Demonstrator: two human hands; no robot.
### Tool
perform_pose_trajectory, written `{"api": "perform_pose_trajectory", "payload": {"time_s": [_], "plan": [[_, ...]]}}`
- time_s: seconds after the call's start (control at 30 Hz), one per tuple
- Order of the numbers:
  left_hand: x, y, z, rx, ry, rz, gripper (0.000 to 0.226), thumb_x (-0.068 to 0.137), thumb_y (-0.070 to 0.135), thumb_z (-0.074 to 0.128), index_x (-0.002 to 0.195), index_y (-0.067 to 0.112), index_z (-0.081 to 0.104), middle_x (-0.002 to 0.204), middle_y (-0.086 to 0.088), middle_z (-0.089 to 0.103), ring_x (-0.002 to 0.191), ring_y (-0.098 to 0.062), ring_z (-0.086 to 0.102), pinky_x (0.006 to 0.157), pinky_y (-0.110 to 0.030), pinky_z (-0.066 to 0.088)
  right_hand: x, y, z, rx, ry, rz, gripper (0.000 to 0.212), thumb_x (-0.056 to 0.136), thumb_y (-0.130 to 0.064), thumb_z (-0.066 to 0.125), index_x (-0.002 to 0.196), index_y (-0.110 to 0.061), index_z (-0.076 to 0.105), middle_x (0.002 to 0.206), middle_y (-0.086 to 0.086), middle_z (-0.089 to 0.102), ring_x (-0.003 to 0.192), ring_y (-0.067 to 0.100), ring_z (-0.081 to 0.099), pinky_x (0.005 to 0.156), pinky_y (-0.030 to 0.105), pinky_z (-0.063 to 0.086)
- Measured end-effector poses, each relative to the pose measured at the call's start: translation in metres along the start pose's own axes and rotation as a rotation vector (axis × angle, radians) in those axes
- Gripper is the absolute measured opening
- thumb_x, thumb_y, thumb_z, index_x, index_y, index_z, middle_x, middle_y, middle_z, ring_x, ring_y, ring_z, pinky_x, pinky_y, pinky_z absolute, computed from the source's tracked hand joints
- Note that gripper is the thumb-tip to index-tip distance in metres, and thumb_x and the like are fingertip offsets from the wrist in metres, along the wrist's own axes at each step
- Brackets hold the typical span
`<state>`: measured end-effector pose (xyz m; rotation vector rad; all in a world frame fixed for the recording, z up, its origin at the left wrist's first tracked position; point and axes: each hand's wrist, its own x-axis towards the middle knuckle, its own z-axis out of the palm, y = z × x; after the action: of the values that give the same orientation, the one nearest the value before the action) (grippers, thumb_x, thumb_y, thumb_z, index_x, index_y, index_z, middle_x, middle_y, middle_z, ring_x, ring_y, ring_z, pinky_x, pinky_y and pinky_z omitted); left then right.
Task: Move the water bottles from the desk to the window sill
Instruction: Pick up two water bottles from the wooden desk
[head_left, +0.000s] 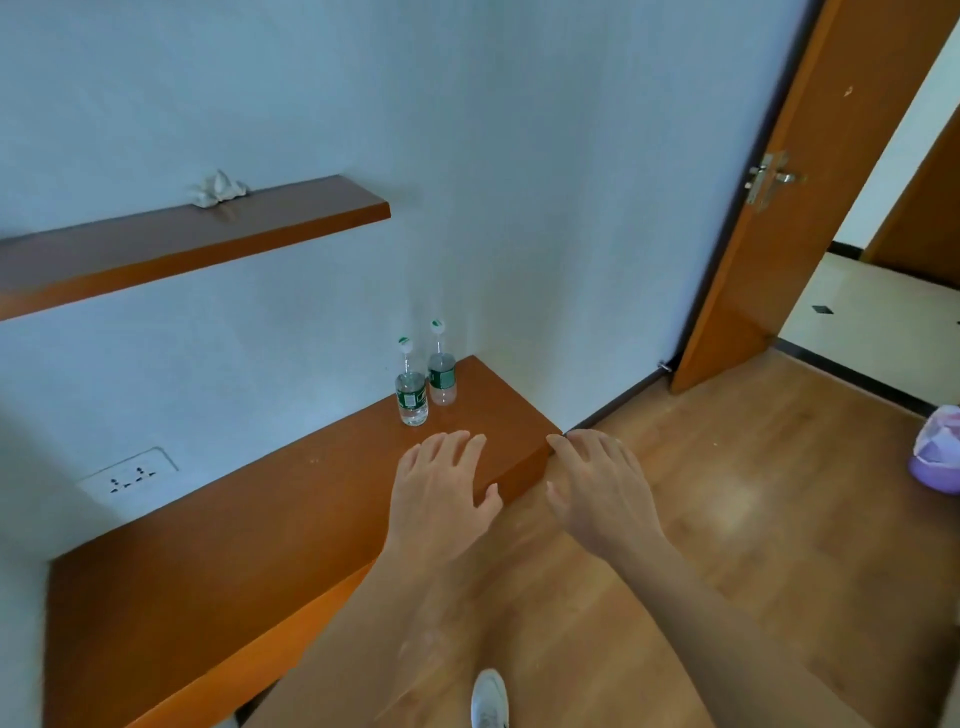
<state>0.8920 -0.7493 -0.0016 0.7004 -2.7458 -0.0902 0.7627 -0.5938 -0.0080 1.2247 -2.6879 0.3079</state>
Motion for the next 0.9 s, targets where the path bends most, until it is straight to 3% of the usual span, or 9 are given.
{"api": "perform_pose_trajectory", "payload": {"time_s": [0.3,0.6,0.73,0.9], "plan": [[0.145,-0.059,0.054,-0.060,-0.030,-0.096,0.062,0.089,0.060,0.041,0.144,0.033,0.040,0.149,0.009,0.045,0.138,-0.014,0.040,0.114,-0.041,0.036,0.181,0.016,0.042,0.005,-0.012,-0.017,0.053,0.087,-0.045,0.060,0.136,-0.026,0.051,0.133,0.003,0.060,0.127,0.024,0.054,0.107,0.044,0.047],[0.181,-0.106,0.101,-0.046,-0.057,-0.306,0.057,0.082,0.060,0.054,0.130,0.029,0.057,0.132,0.007,0.062,0.123,-0.017,0.057,0.105,-0.039,0.043,0.278,0.019,0.106,0.135,-0.128,-0.123,0.058,0.090,-0.047,0.056,0.143,-0.025,0.045,0.137,0.000,0.056,0.129,0.021,0.051,0.106,0.039,0.047],[0.182,-0.118,0.120,-0.030,-0.077,-0.467,0.056,0.084,0.061,0.053,0.130,0.031,0.057,0.133,0.009,0.061,0.125,-0.016,0.056,0.105,-0.039,0.043,0.313,0.026,0.136,0.267,-0.242,-0.103,0.060,0.093,-0.050,0.053,0.147,-0.031,0.035,0.146,-0.004,0.047,0.134,0.017,0.045,0.108,0.036,0.045],[0.194,-0.118,0.137,-0.125,-0.146,-0.777,0.061,0.088,0.068,0.046,0.141,0.040,0.039,0.146,0.016,0.045,0.136,-0.009,0.040,0.112,-0.036,0.036,0.351,0.035,0.171,0.445,-0.445,-0.101,0.062,0.093,-0.050,0.055,0.148,-0.036,0.030,0.150,-0.005,0.040,0.135,0.017,0.043,0.107,0.038,0.044]]}}
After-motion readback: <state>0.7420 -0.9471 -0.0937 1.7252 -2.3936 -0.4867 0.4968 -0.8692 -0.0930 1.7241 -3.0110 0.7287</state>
